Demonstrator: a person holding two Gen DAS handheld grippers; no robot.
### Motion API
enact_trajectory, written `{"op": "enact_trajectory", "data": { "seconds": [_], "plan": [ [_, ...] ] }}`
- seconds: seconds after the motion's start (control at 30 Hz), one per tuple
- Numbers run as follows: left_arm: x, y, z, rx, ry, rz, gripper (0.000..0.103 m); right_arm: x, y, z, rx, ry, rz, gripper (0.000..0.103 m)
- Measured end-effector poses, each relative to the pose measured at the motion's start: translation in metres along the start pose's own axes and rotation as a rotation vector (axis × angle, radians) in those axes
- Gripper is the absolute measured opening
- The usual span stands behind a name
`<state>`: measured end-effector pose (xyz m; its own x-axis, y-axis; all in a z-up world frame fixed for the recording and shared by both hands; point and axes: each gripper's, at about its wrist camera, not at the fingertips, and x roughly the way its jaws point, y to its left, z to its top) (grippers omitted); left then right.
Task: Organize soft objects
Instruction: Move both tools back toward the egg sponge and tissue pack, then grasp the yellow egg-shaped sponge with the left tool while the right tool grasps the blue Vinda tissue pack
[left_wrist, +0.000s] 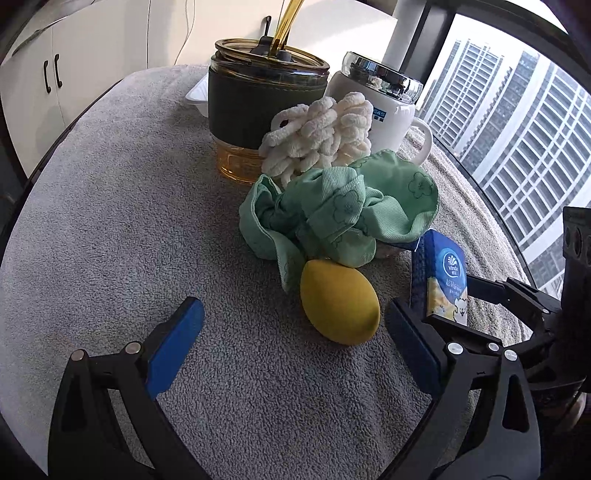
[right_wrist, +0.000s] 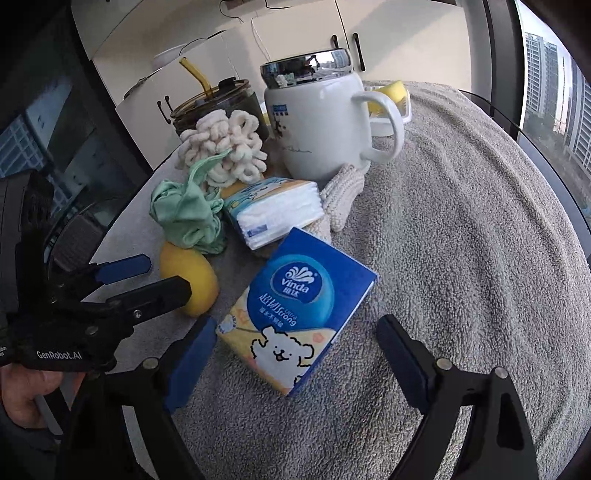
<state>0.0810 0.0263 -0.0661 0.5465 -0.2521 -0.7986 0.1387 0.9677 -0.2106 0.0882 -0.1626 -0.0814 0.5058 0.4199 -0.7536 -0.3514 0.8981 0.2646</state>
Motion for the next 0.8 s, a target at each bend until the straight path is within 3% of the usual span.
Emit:
{"op": "enact_trajectory", "data": {
  "seconds": [0.2,0.3,0.4,0.47,0.53,0.8],
  "plan": [
    [0.007,-0.004,-0.002,-0.009,0.020,-0.025,0.098,0.001,-0.005,0.000,-0.024,-0.013,0.040,0.089],
    [0.007,-0.009,-0.002,-0.002,0.022,-0.026,0.095,0.000,-0.004,-0.001,-0.047,-0.012,0.072,0.081],
    [0.005,-0.016,-0.006,0.016,0.018,-0.028,0.081,0.000,-0.002,-0.001,-0.089,-0.009,0.079,0.077],
    [0.008,-0.018,-0.003,0.022,0.017,-0.026,0.051,0.000,-0.001,-0.002,-0.101,-0.010,0.092,0.076],
    [0.008,-0.017,-0.002,0.009,0.015,-0.047,0.042,-0.001,-0.003,-0.002,-0.094,-0.015,0.110,0.075],
    [0.004,-0.019,-0.004,-0.001,0.002,-0.062,0.038,-0.010,-0.009,-0.007,-0.106,-0.025,0.082,0.069]
  ]
}}
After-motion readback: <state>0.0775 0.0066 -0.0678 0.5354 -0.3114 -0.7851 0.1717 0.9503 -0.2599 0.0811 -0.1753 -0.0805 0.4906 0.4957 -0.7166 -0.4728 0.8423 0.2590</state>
